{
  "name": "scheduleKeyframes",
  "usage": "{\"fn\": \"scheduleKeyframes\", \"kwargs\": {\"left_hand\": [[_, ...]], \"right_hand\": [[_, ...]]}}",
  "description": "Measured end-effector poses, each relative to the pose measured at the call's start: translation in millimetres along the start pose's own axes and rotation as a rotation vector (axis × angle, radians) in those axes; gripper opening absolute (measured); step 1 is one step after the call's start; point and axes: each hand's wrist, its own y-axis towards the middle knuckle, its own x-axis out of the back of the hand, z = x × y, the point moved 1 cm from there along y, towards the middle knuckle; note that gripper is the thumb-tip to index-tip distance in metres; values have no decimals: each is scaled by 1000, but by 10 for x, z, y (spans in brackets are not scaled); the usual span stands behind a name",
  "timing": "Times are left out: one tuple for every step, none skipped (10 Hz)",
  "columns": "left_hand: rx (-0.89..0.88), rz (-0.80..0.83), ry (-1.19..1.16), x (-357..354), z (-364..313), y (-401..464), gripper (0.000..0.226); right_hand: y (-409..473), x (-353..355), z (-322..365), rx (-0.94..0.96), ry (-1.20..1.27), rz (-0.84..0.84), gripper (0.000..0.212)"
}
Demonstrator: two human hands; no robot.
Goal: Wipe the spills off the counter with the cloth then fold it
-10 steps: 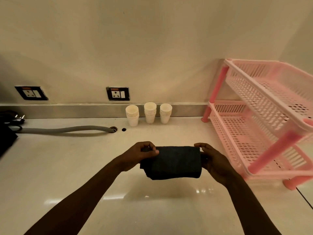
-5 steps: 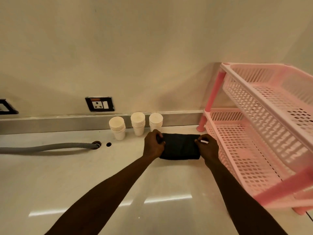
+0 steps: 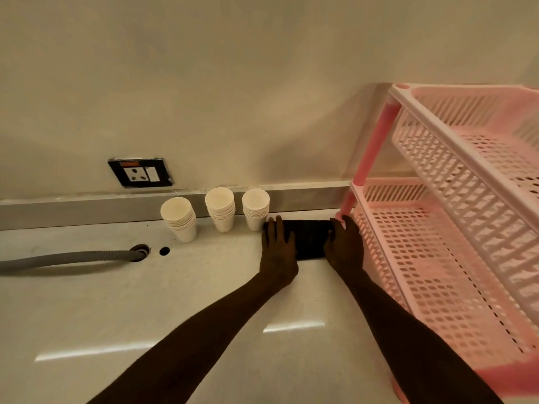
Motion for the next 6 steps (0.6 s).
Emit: {"fn": "scheduleKeyframes", "kwargs": {"left_hand": [[-111, 49, 41, -159, 26, -91, 62], [-81, 183, 45, -177, 123, -72, 65], [-71, 248, 85, -105, 164, -63, 68], [-53, 308, 86, 13, 127, -126, 70], [-61, 298, 50, 195, 95, -253, 73], [-142, 140, -53, 430, 103, -422, 72]], "right_hand": [[-195, -118, 26, 114, -78, -3, 35], [-323, -190, 16, 124, -158, 151, 42], [-373, -161, 22, 118, -217, 221, 52], [-432, -100, -13, 92, -233, 339, 61], [-526, 29, 3, 122, -162, 364, 65], [-628, 234, 158, 219, -43, 200, 66]]}}
